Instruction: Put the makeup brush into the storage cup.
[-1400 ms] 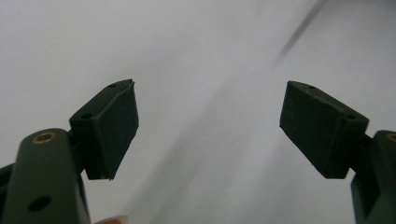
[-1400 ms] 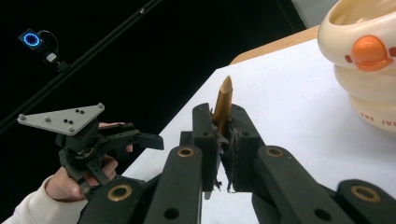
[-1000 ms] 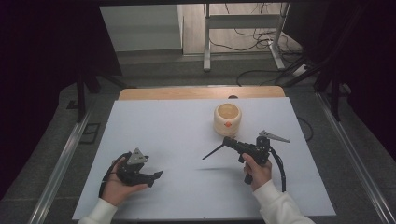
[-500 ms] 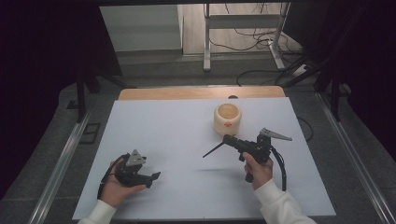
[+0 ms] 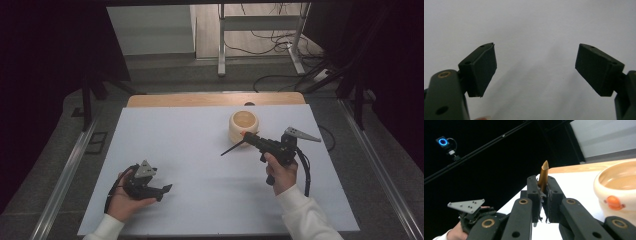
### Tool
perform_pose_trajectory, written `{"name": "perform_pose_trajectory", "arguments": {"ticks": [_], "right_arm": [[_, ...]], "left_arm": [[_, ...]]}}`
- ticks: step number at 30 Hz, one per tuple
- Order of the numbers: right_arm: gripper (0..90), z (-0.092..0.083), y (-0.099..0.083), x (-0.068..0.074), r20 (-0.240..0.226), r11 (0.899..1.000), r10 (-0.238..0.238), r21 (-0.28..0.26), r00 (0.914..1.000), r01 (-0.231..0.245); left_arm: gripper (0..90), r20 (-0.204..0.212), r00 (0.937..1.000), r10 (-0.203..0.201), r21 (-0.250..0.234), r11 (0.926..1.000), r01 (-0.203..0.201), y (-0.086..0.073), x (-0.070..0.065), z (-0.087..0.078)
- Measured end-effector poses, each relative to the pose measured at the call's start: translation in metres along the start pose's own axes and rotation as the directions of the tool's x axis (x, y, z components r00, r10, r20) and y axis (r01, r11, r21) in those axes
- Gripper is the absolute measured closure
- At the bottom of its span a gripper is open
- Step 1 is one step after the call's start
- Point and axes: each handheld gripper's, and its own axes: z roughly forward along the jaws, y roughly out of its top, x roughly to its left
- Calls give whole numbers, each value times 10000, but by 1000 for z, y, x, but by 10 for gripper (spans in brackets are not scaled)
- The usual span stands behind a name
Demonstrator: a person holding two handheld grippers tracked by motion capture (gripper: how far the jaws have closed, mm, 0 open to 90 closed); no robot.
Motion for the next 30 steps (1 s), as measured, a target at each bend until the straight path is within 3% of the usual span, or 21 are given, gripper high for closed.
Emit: {"name": "perform_pose_trajectory", "arguments": {"ticks": [14,24,30], "right_arm": [[844,-5,39,-14,561,9925,258,-1209,9981,-188],[843,0,56,-19,952,9880,153,-1545,9953,-4],[843,4,62,-26,1208,9862,232,-1657,9924,-28]], "left_arm": [[173,82,10000,-40,23,10000,40,0,0,-1],[172,90,9999,-70,-124,9999,71,0,1,-3],[172,301,9988,-390,-329,9987,400,1,1,-5]]}}
